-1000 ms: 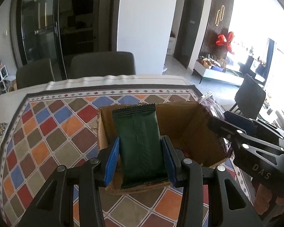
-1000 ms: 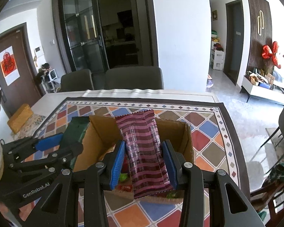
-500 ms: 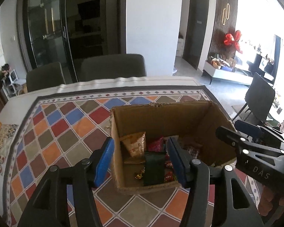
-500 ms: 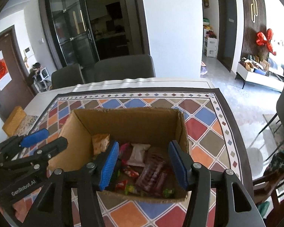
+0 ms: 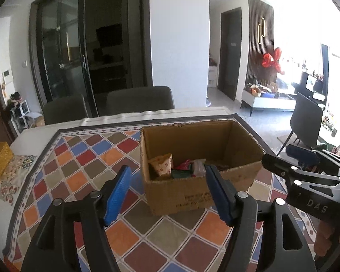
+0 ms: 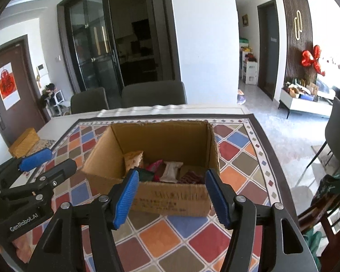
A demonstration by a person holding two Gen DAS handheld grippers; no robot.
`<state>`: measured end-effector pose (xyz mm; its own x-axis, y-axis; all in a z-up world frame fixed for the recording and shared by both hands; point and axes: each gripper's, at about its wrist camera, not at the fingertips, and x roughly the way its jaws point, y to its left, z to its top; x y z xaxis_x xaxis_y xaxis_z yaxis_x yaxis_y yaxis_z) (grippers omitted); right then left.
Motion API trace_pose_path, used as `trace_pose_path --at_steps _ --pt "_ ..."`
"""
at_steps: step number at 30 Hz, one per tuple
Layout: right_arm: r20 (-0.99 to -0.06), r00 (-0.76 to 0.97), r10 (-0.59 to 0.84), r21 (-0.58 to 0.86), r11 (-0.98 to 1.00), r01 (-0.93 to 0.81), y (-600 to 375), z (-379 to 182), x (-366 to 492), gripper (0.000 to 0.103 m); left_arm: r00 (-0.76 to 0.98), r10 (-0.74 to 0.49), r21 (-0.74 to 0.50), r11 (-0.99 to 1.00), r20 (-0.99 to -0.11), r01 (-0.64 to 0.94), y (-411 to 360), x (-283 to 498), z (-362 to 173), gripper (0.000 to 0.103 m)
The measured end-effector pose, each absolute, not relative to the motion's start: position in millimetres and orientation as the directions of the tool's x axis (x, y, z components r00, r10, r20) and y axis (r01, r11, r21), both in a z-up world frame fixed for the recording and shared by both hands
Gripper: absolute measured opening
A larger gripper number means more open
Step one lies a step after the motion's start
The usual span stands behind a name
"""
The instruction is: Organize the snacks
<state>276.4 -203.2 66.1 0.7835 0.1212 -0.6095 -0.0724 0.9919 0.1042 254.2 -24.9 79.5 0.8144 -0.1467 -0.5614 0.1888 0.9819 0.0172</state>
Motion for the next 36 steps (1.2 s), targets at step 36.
trace_pose_path --at_steps 36 --pt "-0.475 0.88 0.002 0.043 0.999 0.02 -203.8 75.3 109.3 0.087 0.898 -0.12 0.028 0.989 -0.424 0.145 -9.2 107.4 85.1 0.103"
